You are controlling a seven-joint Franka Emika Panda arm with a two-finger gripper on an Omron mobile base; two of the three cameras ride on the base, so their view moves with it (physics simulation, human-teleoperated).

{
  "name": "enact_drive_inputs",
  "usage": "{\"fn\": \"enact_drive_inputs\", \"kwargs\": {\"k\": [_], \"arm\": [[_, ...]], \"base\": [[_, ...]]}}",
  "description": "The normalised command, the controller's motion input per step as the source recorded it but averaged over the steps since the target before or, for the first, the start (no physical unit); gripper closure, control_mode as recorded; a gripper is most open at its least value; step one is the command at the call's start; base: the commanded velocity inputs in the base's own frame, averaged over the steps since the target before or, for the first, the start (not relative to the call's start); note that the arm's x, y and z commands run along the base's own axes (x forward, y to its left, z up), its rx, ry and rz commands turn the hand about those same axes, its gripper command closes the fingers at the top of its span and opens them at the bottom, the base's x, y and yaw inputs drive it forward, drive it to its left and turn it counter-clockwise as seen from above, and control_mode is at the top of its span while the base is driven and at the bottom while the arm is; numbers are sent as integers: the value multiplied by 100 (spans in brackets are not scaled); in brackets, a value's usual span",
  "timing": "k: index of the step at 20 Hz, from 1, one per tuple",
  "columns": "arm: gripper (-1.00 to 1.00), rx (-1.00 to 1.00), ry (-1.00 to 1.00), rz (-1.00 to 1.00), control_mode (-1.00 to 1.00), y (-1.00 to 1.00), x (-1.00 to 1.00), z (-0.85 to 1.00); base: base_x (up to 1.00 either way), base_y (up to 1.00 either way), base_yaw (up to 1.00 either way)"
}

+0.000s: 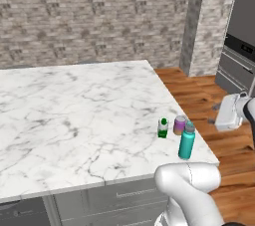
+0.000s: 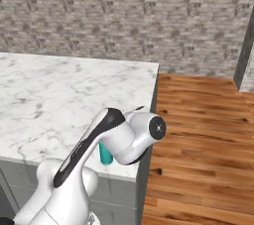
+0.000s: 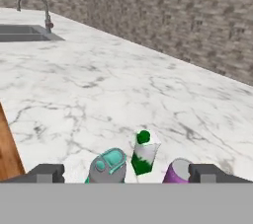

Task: Pick the water bottle, can, milk from the counter and place them in the open cabinet.

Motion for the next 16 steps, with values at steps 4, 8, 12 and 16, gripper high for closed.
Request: {"fn": "enact_drive_inputs", "kwargs": {"k": [4,8,12,16], "arm": [[-100,0,0,6,-100,10,-28,-25],[-100,0,0,1,-100,2,-15,-29],[-100,0,0,0,-100,0,0,-56],[-100,0,0,0,-100,1,0,-57]], "base": [[0,0,0],[0,0,0],[0,0,0],[0,0,0]]}}
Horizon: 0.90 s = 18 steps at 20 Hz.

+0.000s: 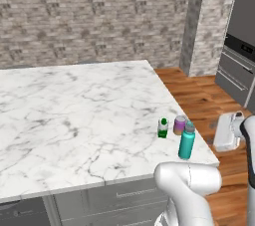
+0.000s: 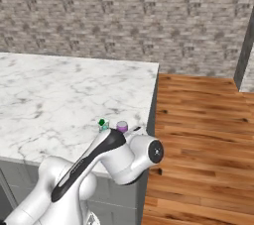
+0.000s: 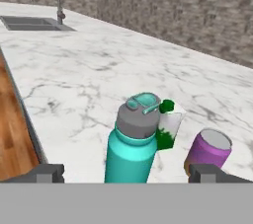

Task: Pick the water bottle, can, milk from the counter and place them in the open cabinet.

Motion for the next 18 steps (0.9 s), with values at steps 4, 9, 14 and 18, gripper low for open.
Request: {"fn": "enact_drive_inputs", "kwargs": {"k": [4,9,14,18], "arm": [[-100,0,0,0,-100,1,0,-62],[-100,0,0,0,-100,5,0,-47],[-100,0,0,0,-100,10,0,-11],[-100,0,0,0,-100,19,12,-13]], "base": [[0,0,0],[0,0,0],[0,0,0],[0,0,0]]}}
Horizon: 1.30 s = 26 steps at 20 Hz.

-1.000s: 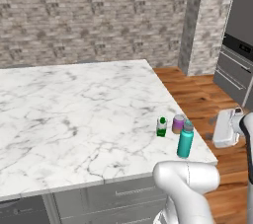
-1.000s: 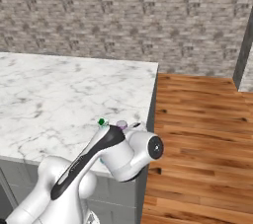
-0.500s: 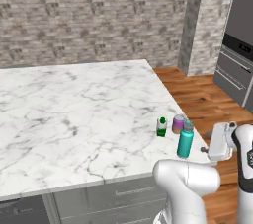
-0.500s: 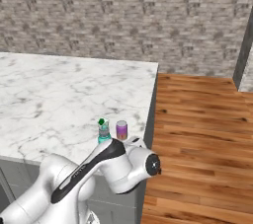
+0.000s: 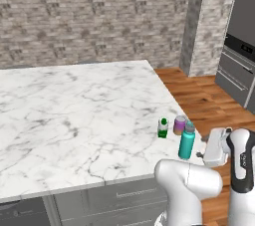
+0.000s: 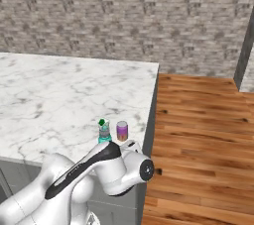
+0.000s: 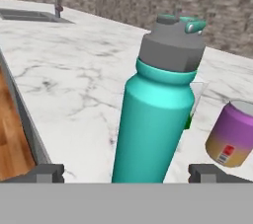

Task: Pick the water bottle, can, milk from the counter and place them in the open cabinet.

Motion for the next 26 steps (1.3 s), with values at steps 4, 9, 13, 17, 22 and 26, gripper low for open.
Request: {"fn": "enact_drive_inputs", "kwargs": {"k": [4,9,13,17,22,26], "arm": [[-100,0,3,0,-100,2,23,-8],[-100,11,11,-6,-100,0,10,-9],[-100,18,11,-2,-100,0,0,-4],[-100,21,5,0,-100,0,0,0],[-100,17,2,-1,-100,-1,4,0],[-100,5,0,-3,-100,-10,10,-3]], "base": [[0,0,0],[0,0,0],[0,0,0],[0,0,0],[0,0,0],[0,0,0]]}}
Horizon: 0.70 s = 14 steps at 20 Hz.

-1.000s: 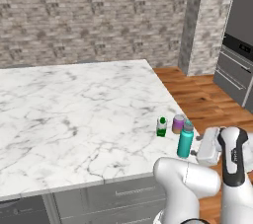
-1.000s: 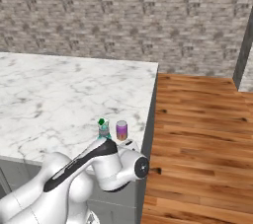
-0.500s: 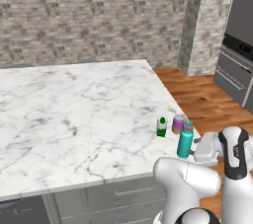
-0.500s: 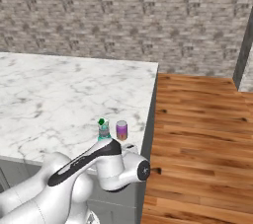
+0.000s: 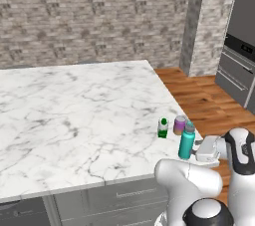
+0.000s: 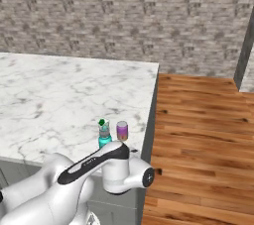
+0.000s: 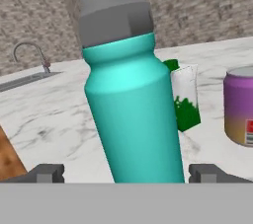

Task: Pick the water bottle, can, milk from the counter and place them in the open cabinet.

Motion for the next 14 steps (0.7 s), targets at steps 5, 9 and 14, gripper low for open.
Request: {"fn": "enact_drive_inputs", "kwargs": {"k": [5,9,14], "arm": [[-100,0,0,0,-100,-3,4,-7],[-100,0,0,0,-100,0,0,-9],[-100,0,0,0,-100,0,6,-2]], "base": [[0,0,0],[0,0,0],[0,0,0]]}}
